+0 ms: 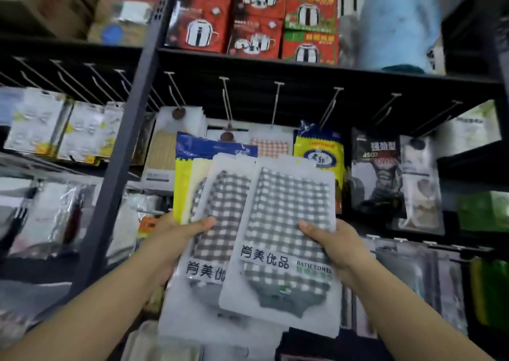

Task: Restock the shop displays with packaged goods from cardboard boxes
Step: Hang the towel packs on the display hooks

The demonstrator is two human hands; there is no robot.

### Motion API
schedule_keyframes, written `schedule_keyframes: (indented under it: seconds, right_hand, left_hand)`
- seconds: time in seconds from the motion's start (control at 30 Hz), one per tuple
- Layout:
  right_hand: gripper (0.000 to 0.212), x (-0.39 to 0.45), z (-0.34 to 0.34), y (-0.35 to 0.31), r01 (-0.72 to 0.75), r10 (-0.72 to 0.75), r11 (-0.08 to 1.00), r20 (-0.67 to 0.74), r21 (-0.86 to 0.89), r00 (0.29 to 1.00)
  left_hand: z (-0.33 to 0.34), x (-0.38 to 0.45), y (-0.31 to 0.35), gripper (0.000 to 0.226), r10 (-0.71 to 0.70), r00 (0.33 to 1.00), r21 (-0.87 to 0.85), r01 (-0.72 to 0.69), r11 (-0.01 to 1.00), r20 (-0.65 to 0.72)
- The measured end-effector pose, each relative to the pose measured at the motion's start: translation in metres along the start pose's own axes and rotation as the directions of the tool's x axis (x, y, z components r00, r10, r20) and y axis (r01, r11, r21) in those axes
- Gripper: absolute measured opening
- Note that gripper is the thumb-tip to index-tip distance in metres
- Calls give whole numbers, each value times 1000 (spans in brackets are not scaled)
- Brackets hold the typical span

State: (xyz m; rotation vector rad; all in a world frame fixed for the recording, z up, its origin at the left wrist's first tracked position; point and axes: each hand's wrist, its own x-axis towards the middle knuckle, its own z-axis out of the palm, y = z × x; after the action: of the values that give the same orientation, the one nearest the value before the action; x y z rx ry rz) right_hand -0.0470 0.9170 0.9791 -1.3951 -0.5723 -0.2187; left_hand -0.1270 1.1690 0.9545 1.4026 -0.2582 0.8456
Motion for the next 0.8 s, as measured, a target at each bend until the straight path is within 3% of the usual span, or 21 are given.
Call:
schedule_keyframes:
  seconds: [0.3, 0.5, 0.53, 0.63, 0.67, 0.8]
  right_hand:
    - [37, 60, 23, -35, 55, -57, 998, -58, -25, 997]
    - [25, 92, 19, -51, 149, -149, 989, -55, 8, 987]
    - [23, 99, 18, -54, 167, -166, 986, -65, 8, 984]
    - [20, 126, 18, -66, 221, -222, 975, -116, -18, 968]
    - [20, 135, 19, -70, 237, -240, 971, -122, -37, 963]
    - [18, 171, 28, -87, 273, -276, 961, -80, -42, 958]
  left_hand:
    - [-64, 73, 29, 17, 14, 999, 21, -13, 1000, -39]
    - [-69, 102, 44, 8, 71, 996, 14, -70, 997, -57]
    - [-72, 110, 45, 18, 73, 996, 28, -72, 997, -58]
    - [-82, 134, 44, 87, 80, 995, 32, -78, 996, -65]
    - [-82, 139, 46, 98, 79, 993, 58, -74, 996, -88]
    - [-82, 157, 54, 55, 117, 992, 98, -111, 989, -55]
